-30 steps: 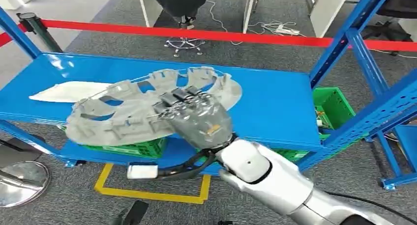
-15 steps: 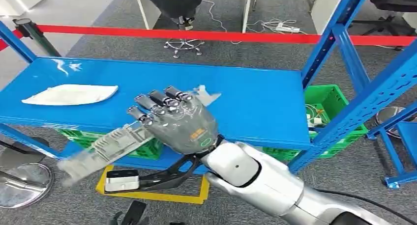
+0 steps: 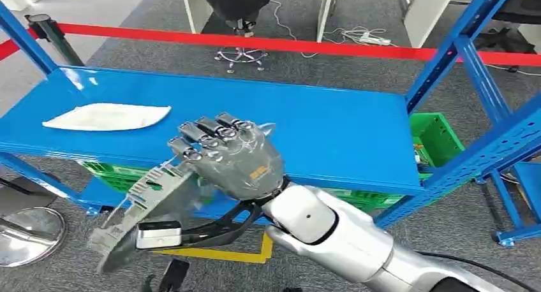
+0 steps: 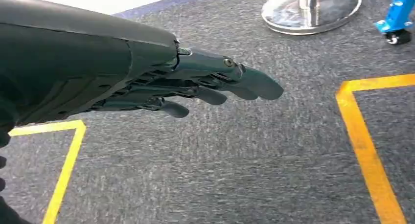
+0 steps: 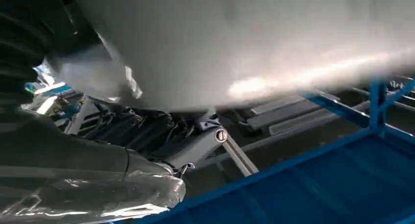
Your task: Take the parts from the cabinet and place them on the table.
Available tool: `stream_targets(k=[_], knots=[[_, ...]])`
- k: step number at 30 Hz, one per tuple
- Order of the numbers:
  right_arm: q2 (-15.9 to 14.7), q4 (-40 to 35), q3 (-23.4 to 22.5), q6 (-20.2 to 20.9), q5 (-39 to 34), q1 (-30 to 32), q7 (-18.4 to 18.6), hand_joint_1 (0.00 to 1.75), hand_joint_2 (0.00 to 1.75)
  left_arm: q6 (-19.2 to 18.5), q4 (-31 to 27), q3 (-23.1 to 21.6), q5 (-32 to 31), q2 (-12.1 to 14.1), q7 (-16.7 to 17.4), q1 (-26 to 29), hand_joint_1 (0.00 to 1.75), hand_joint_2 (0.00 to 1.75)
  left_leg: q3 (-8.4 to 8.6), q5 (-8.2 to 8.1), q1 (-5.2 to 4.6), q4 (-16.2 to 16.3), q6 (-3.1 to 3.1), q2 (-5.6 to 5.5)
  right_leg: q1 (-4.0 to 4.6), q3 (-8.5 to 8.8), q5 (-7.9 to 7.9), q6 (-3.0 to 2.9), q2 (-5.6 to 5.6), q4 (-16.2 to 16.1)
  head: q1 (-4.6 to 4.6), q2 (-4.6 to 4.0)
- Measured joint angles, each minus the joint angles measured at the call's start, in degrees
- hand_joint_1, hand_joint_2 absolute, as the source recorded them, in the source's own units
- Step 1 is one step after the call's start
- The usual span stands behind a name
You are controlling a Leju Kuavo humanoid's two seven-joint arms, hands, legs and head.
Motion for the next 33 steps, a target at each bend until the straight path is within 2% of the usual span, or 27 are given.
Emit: stream_targets(k=[2, 3, 4, 5, 6, 7, 8, 9, 10, 12, 13, 14, 15, 16, 18, 19, 20, 21, 23, 24, 25, 26, 28, 29, 30, 31, 33], knots=[[0.0, 0.2, -0.1, 0.0, -0.2, -0.1, 0.0, 1.75, 1.75, 0.1, 0.0, 0.0, 0.1, -0.1, 0.0, 0.0, 0.0, 1.75, 0.02, 0.09, -0.18, 0.0, 0.07, -0.13, 0.15, 4.67, 4.22, -0.8, 0.01, -8.4, -0.04, 0.0], [0.0, 0.2, -0.2, -0.1, -0.2, -0.3, 0.0, 1.75, 1.75, 0.2, 0.0, 0.0, 0.1, -0.2, 0.0, 0.0, 0.0, 1.75, 0.04, 0.12, -0.18, 0.0, 0.05, -0.16, 0.39, 7.28, 5.68, -1.37, -0.02, -13.1, -0.02, 0.0], [0.1, 0.2, -0.2, -0.2, -0.3, -0.5, 0.0, 1.75, 1.75, 0.3, 0.0, 0.0, 0.1, -0.3, 0.0, 0.0, 0.0, 1.75, -0.13, 0.25, -0.42, 0.0, -0.22, -0.16, 0.66, 8.31, 4.71, -1.71, -0.19, -14.9, -0.11, 0.0], [0.2, 0.2, -0.2, -0.3, -0.3, -0.6, 0.0, 1.75, 1.75, 0.3, 0.0, 0.0, 0.1, -0.3, 0.0, 0.0, 0.0, 1.75, -0.32, 0.4, -0.3, 0.1, -0.55, -0.11, 0.75, 8.71, 5.03, -1.5, -0.06, -15.4, -0.07, 0.0], [0.2, 0.2, -0.2, -0.4, -0.3, -0.6, 0.0, 1.75, 1.75, 0.3, 0.0, 0.0, 0.1, -0.5, 0.0, 0.0, 0.0, 1.75, -0.38, 0.59, -0.17, 0.0, -0.88, -0.07, 0.91, 8.54, 5.12, -1.56, 0.08, -15.4, -0.11, 0.0], [0.2, 0.3, -0.2, -0.4, -0.3, -0.5, 0.0, 1.75, 1.75, 0.3, 0.0, 0.0, 0.1, -0.6, 0.0, 0.0, 0.0, 1.75, -0.33, 0.81, -0.05, -0.2, -1.22, -0.04, 1.02, 8.52, 5.26, -1.77, 0.19, -15.4, -0.07, 0.0], [0.2, 0.3, -0.2, -0.4, -0.3, -0.5, 0.0, 1.75, 1.75, 0.3, 0.0, 0.0, 0.1, -0.6, 0.0, 0.0, 0.0, 1.75, -0.34, 0.89, -0.17, -0.3, -1.53, -0.07, 0.72, 8.68, 5.77, -2.08, 0.15, -16.1, -0.07, 0.0], [0.2, 0.3, -0.2, -0.4, -0.3, -0.5, 0.0, 1.75, 1.75, 0.4, 0.0, 0.0, 0.1, -0.6, 0.0, 0.0, 0.0, 1.75, -0.47, 0.21, -0.03, 0.0, -1.76, -0.08, 0.32, 8.85, 6.27, -2.19, -0.06, -16.6, -0.11, 0.0], [0.3, 0.3, -0.2, -0.4, -0.3, -0.6, 0.0, 1.75, 1.75, 0.4, 0.0, 0.0, 0.1, -0.6, 0.0, 0.0, 0.0, 1.75, -1.18, -1.74, -0.09, 1.7, -2.03, -0.07, 0.31, 8.79, 6.43, -2.46, -0.11, -16.8, -0.17, 0.0], [0.3, 0.5, -0.2, -0.4, -0.5, -0.5, 0.0, 1.75, 1.75, 0.4, 0.0, 0.0, 0.1, -0.5, 0.0, 0.1, 0.0, 1.75, -4.11, -6.38, 0.05, 9.7, -2.48, -0.07, 0.29, 8.64, 6.51, -2.59, -0.29, -16.8, -0.15, 0.0], [0.3, 0.6, -0.2, -0.4, -0.5, -0.4, 0.0, 1.75, 1.75, 0.4, 0.0, 0.1, 0.1, -0.5, 0.0, 0.1, 0.0, 1.75, -5.62, -7.98, 0.08, 13.7, -2.7, -0.07, 0.31, 8.53, 6.56, -2.64, -0.36, -16.7, -0.15, 0.0], [0.3, 0.8, -0.2, -0.4, -0.6, -0.3, 0.0, 1.75, 1.75, 0.4, 0.0, 0.1, 0.1, -0.4, 0.0, 0.2, 0.0, 1.75, -6.15, -8.21, 0.12, 15.4, -2.86, -0.06, 0.29, 8.44, 6.65, -2.61, -0.37, -16.7, -0.18, 0.0], [0.3, 1.0, -0.2, -0.4, -0.7, -0.3, 0.0, 1.75, 1.75, 0.4, 0.0, 0.1, 0.2, -0.4, 0.0, 0.2, 0.0, 1.75, -5.51, -7.24, 0.21, 14.8, -2.99, -0.05, 0.24, 8.38, 6.7, -2.54, -0.35, -16.7, -0.15, 0.0], [0.3, 1.1, -0.2, -0.4, -0.9, -0.3, 0.0, 1.75, 1.75, 0.4, 0.0, 0.1, 0.2, -0.4, 0.0, 0.2, 0.0, 1.75, -3.64, -4.97, 0.38, 11.6, -3.12, -0.04, 0.16, 8.33, 6.73, -2.47, -0.28, -16.6, -0.17, 0.0], [0.3, 1.1, -0.2, -0.4, -1.0, -0.3, 0.0, 1.75, 1.75, 0.5, 0.0, 0.1, 0.2, -0.3, 0.0, 0.2, 0.0, 1.75, 1.11, -0.73, 0.63, 3.0, -3.26, -0.04, 0.01, 8.29, 6.62, -2.16, -0.2, -16.2, -0.2, 0.0], [0.3, 1.1, -0.2, -0.4, -1.0, -0.4, 0.0, 1.75, 1.75, 0.5, 0.0, 0.1, 0.2, -0.3, 0.0, 0.1, 0.0, 1.75, 2.18, -1.27, 0.44, 1.0, -3.3, -0.12, 0.35, 8.0, 6.52, -1.73, -0.11, -15.9, -0.22, 0.0], [0.3, 1.1, -0.2, -0.4, -1.0, -0.5, 0.0, 1.75, 1.75, 0.5, 0.0, 0.1, 0.2, -0.4, 0.0, 0.0, 0.0, 1.75, 2.44, -1.72, 0.44, -0.6, -2.62, -0.11, 0.48, 7.47, 6.58, -1.51, 0.01, -15.4, -0.2, 0.0], [0.3, 1.1, -0.2, -0.4, -1.0, -0.5, 0.0, 1.75, 1.75, 0.5, 0.0, 0.1, 0.2, -0.4, 0.0, -0.1, 0.0, 1.75, 1.97, -1.53, 0.31, -0.1, -2.04, -0.13, 0.44, 7.13, 6.88, -1.06, -0.12, -15.4, -0.15, 0.0], [0.3, 1.2, -0.2, -0.4, -1.1, -0.4, -0.1, 1.75, 1.75, 0.5, 0.0, 0.1, 0.3, -0.4, 0.0, 0.2, 0.0, 1.75, 1.76, -1.22, 0.15, -0.2, -1.36, -0.17, 0.32, 7.03, 7.18, -0.53, -0.24, -15.7, -0.24, 0.0], [0.3, 1.2, -0.2, -0.4, -1.2, -0.5, -0.1, 1.75, 1.75, 0.5, 0.0, 0.1, 0.3, -0.5, 0.0, 0.2, 0.0, 1.75, 1.75, -0.86, 0.51, -0.6, -0.8, -0.05, 0.22, 6.42, 6.58, -0.2, -0.23, -15.3, -0.31, 0.0], [0.3, 1.2, -0.2, -0.4, -1.3, -0.5, -0.1, 1.75, 1.75, 0.5, 0.0, 0.1, 0.4, -0.5, 0.0, 0.2, 0.0, 1.75, 1.65, -0.69, 0.48, -0.6, -0.49, 0.0, 0.16, 5.69, 4.96, 0.14, -0.26, -13.6, 0.0, 0.0], [0.3, 1.2, -0.2, -0.4, -1.4, -0.5, -0.1, 1.75, 1.75, 0.5, 0.0, 0.1, 0.5, -0.5, 0.0, 0.1, 0.0, 1.75, 1.48, -0.58, 0.47, -0.6, -0.25, 0.01, 0.07, 4.36, 2.67, 0.41, -0.24, -10.2, 0.18, 0.0], [0.3, 1.3, -0.2, -0.3, -1.7, -0.5, -0.1, 1.75, 1.75, 0.5, 0.0, 0.2, 0.5, -0.5, 0.0, 0.1, 0.0, 1.75, 0.99, -0.31, 0.33, -0.6, 0.1, 0.12, -0.11, 0.57, -1.42, 0.73, -0.24, -1.2, 0.11, 0.0], [0.3, 1.4, -0.2, -0.3, -1.8, -0.4, -0.1, 1.75, 1.75, 0.5, 0.0, 0.2, 0.6, -0.5, 0.0, 0.2, 0.0, 1.75, 0.75, -0.14, 0.3, -0.6, 0.18, 0.14, -0.15, -0.52, -2.18, 0.79, -0.25, 1.6, 0.15, 0.0], [0.3, 1.5, -0.2, -0.3, -1.9, -0.4, -0.1, 1.75, 1.75, 0.5, 0.0, 0.2, 0.6, -0.4, 0.0, 0.2, 0.0, 1.75, 0.6, 0.03, 0.27, -0.6, 0.15, 0.14, -0.17, -0.07, -1.47, 0.74, -0.24, 1.3, 0.11, 0.0], [0.3, 1.6, -0.2, -0.3, -2.0, -0.4, -0.1, 1.75, 1.75, 0.5, 0.0, 0.2, 0.6, -0.4, 0.0, 0.2, 0.0, 1.75, 0.5, 0.14, 0.25, -0.6, 0.13, 0.13, -0.17, 1.57, 0.14, 0.59, -0.24, -1.3, 0.15, 0.0], [0.3, 1.6, -0.2, -0.3, -2.0, -0.6, -0.1, 1.75, 1.75, 0.5, 0.0, 0.3, 0.6, -0.5, 0.0, 0.2, 0.0, 1.75, 0.5, 0.35, 0.23, -0.6, -0.16, 0.0, -0.1, 7.42, 4.36, -0.1, -0.24, -11.2, 0.15, 0.0]])
